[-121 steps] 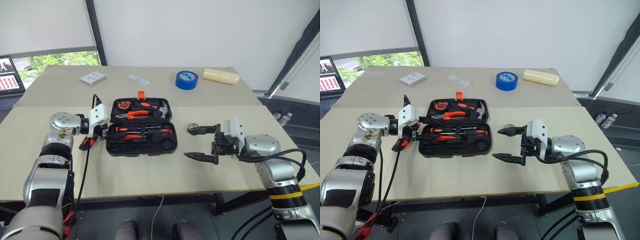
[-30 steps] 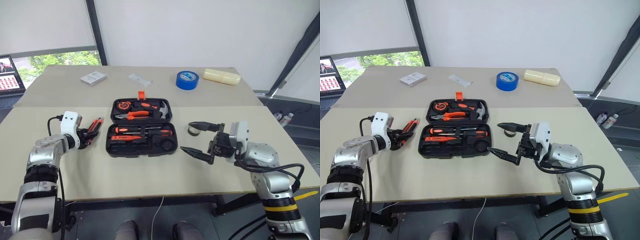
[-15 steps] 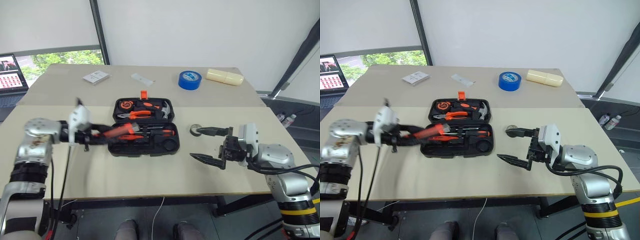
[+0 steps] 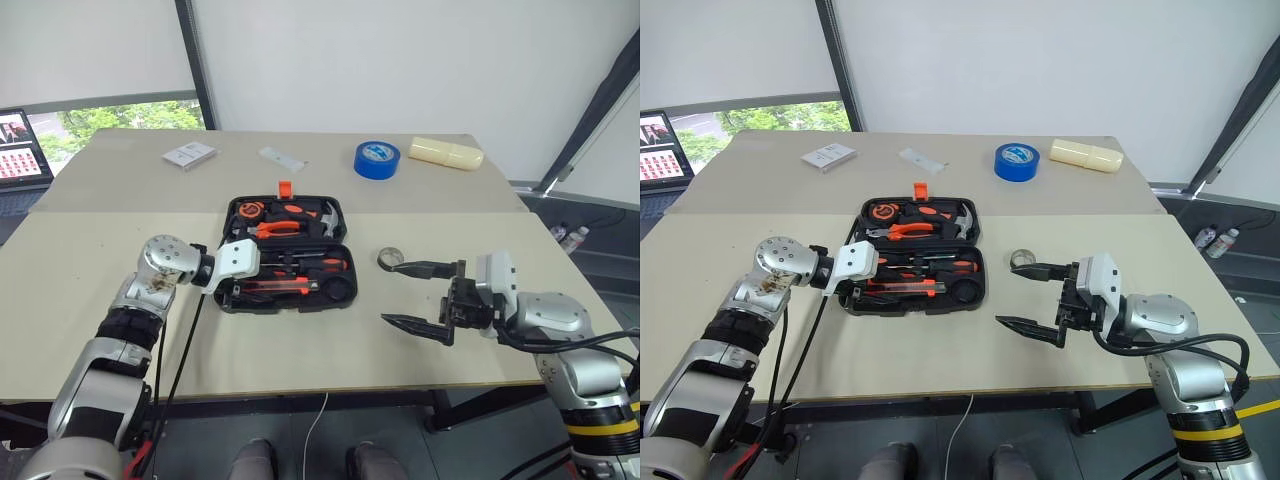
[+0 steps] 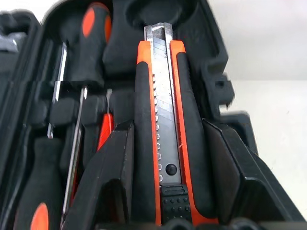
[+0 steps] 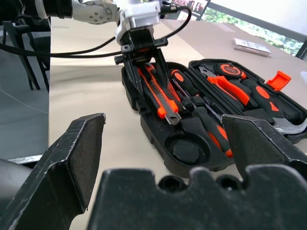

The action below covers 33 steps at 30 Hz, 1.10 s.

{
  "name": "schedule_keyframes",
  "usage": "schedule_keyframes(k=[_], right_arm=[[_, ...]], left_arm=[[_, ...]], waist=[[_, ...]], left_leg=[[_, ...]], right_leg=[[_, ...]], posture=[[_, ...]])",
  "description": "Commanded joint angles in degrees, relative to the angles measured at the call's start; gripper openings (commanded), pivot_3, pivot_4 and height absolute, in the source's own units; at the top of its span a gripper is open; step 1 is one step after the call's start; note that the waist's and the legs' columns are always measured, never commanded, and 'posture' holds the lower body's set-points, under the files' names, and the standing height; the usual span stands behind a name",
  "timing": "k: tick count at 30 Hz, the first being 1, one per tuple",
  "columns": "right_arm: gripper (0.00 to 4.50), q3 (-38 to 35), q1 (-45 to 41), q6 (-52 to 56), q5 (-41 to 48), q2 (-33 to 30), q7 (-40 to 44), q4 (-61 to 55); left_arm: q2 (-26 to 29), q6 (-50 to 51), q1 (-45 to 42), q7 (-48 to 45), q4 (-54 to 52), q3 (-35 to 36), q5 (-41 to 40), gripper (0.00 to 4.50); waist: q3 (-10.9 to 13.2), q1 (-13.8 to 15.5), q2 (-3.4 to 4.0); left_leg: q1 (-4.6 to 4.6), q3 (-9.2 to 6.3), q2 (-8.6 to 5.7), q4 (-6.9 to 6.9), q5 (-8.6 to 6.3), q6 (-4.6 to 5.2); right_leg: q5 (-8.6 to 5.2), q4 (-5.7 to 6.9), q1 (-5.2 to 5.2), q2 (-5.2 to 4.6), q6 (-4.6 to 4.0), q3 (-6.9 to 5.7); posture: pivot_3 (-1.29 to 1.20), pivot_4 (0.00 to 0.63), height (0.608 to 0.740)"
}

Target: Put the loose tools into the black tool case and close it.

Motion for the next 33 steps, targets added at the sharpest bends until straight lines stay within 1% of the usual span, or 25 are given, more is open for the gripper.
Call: schedule_keyframes(k=[1,2,3,5,6,7,8,10,12,14,16,17,18,21,22,23,26,27,30,33], right_arm=[[4.50,-1.5,0.2,0.5,1.1,-0.3,-0.6,-2.6],[4.50,-1.6,0.2,0.5,1.1,-0.3,-0.6,-2.7],[4.50,-1.8,0.3,0.6,1.1,-0.3,-0.7,-2.7],[4.50,-1.9,0.3,0.6,1.1,-0.3,-0.8,-2.5],[4.50,-2.0,0.3,0.5,1.1,-0.2,-0.8,-2.3],[4.50,-2.1,0.2,0.4,1.0,-0.2,-0.8,-2.0],[4.50,-2.1,0.3,0.3,1.0,-0.1,-0.9,-1.8],[4.50,-2.3,0.1,0.1,1.1,0.1,-1.0,-1.2],[4.50,-2.8,-0.3,0.0,1.3,0.5,-1.4,-0.3],[4.50,-3.1,-0.7,0.0,1.4,0.8,-1.7,0.7],[4.50,-3.2,-0.9,-0.2,1.3,1.1,-1.8,1.7],[4.50,-3.2,-1.0,-0.3,1.2,1.2,-2.0,2.0],[4.50,-3.1,-1.0,-0.4,1.2,1.4,-2.1,2.1],[4.50,-2.8,-0.9,-0.6,1.0,2.1,-2.8,2.1],[4.50,-2.7,-0.8,-0.7,0.9,2.3,-2.9,2.1],[4.50,-2.7,-0.8,-0.7,0.8,2.4,-3.0,2.1],[4.50,-2.7,-0.8,-0.9,0.6,2.8,-3.2,2.4],[4.50,-2.8,-0.7,-1.0,0.6,2.9,-3.3,2.5],[4.50,-2.7,-0.5,-1.2,0.4,3.2,-3.4,2.6],[4.50,-2.7,0.4,-1.1,0.4,3.5,-3.6,1.9]], left_arm=[[0.6,-0.4,-1.3,-1.5,-0.7,-0.9,0.7,2.16],[0.7,0.3,-1.0,-1.7,-0.8,-0.7,0.5,2.66],[1.0,-0.3,-0.9,-1.6,-0.7,-0.8,1.0,2.94],[1.5,-0.4,-0.6,-2.7,-0.7,-1.0,1.0,3.66],[1.6,-1.1,-0.6,-2.7,-0.3,-0.8,0.8,4.12],[1.3,-2.6,-0.9,-2.2,0.4,-0.3,0.5,4.38],[1.0,-4.3,-1.3,-1.4,1.5,0.5,0.0,4.46],[-0.2,-6.3,-2.7,-0.3,4.0,3.2,-2.4,4.46],[-2.0,-2.6,-4.3,-2.5,5.6,7.8,-9.0,4.46],[-2.6,0.9,-4.9,-5.6,6.0,10.3,-13.2,4.46],[-2.6,1.9,-4.3,-8.4,5.9,10.8,-14.6,3.93],[-2.5,1.8,-3.7,-8.9,5.7,10.3,-14.2,3.82],[-2.7,1.0,-3.1,-9.0,5.5,10.0,-13.7,3.35],[-3.8,0.5,-1.6,-7.3,5.2,9.4,-12.4,2.32],[-4.0,0.5,-1.1,-6.9,5.0,9.2,-12.0,1.80],[-4.2,0.0,-0.6,-6.2,5.1,8.9,-11.4,1.51],[-4.7,-1.2,0.6,-4.2,5.7,8.2,-9.6,0.27],[-4.8,-1.5,1.0,-3.6,6.1,7.7,-8.7,0.06],[-5.2,-3.1,1.2,0.8,8.0,6.7,-5.7,0.06],[-5.9,-1.7,1.1,3.4,9.6,5.8,-4.1,0.06]], waist=[[0.0,0.0,0.00],[0.0,0.0,0.00],[0.0,0.0,0.00],[0.0,-0.1,0.01],[0.0,-0.2,0.01],[0.0,-0.3,0.01],[0.0,-0.3,0.01],[0.0,-0.3,0.01],[0.0,-0.3,0.00],[0.0,-0.2,-0.01],[0.0,-0.2,0.00],[0.0,-0.2,0.00],[0.0,-0.3,0.01],[0.0,-0.4,0.01],[0.0,-0.4,0.01],[0.0,-0.4,0.01],[0.0,-0.4,0.01],[0.0,-0.4,0.01],[0.0,-0.4,0.01],[0.0,-0.2,0.02]], left_leg=[[0.00,0.00,0.00,0.01,0.00,0.00],[0.00,0.00,0.00,0.00,0.00,0.00],[0.00,0.00,0.00,0.01,0.00,0.00],[0.01,0.00,0.00,0.00,0.00,0.00],[0.01,0.00,0.00,-0.01,-0.01,0.01],[0.01,0.00,0.00,-0.01,-0.01,0.01],[0.01,0.00,0.00,-0.01,-0.01,0.02],[0.01,0.00,-0.01,-0.01,-0.02,0.02],[0.01,0.00,0.00,0.02,-0.01,0.02],[-0.01,-0.01,0.00,0.07,-0.01,0.03],[-0.04,-0.03,-0.01,0.11,-0.01,0.03],[-0.04,-0.03,-0.02,0.11,-0.01,0.03],[-0.03,-0.03,-0.02,0.10,-0.01,0.03],[-0.02,-0.04,-0.03,0.10,-0.01,0.03],[-0.03,-0.04,-0.03,0.10,-0.01,0.03],[-0.03,-0.05,-0.03,0.10,-0.01,0.03],[-0.03,-0.05,-0.03,0.11,-0.01,0.03],[-0.03,-0.05,-0.03,0.11,-0.01,0.03],[-0.03,-0.05,-0.03,0.11,-0.01,0.03],[-0.01,-0.06,-0.03,0.14,-0.01,0.03]], right_leg=[[0.00,0.00,0.01,0.00,0.00,0.00],[0.00,0.00,0.01,-0.01,0.00,0.00],[0.00,0.00,0.01,0.00,0.00,0.00],[-0.01,-0.01,0.01,0.00,0.01,0.01],[-0.01,-0.01,0.01,0.00,0.01,0.01],[-0.01,-0.01,0.01,0.00,0.01,0.01],[-0.01,-0.01,0.02,0.00,0.02,0.01],[-0.01,-0.01,0.03,-0.01,0.02,0.01],[-0.01,0.01,0.02,0.00,0.02,0.00],[0.00,0.03,0.03,0.00,0.03,0.00],[0.00,0.04,0.03,0.00,0.04,0.01],[0.00,0.04,0.05,0.00,0.05,0.01],[0.00,0.03,0.05,0.00,0.05,0.01],[0.00,0.04,0.05,0.00,0.05,0.01],[0.00,0.04,0.05,0.00,0.04,0.01],[0.00,0.05,0.05,0.00,0.04,0.01],[0.01,0.05,0.05,0.00,0.05,0.01],[0.00,0.06,0.05,0.00,0.05,0.01],[0.01,0.06,0.05,0.00,0.04,0.01],[0.01,0.08,0.09,0.00,0.05,0.01]], posture=[[0.00,0.150,0.740],[0.00,0.150,0.740],[0.00,0.150,0.740],[0.00,0.150,0.740],[0.00,0.150,0.740],[0.00,0.150,0.740],[0.00,0.150,0.740],[0.00,0.150,0.740],[0.00,0.150,0.740],[0.00,0.150,0.740],[0.00,0.150,0.740],[0.00,0.150,0.740],[0.00,0.150,0.740],[0.00,0.150,0.740],[0.00,0.150,0.740],[0.00,0.150,0.740],[0.00,0.150,0.740],[0.00,0.150,0.740],[0.00,0.150,0.740],[0.00,0.150,0.740]])
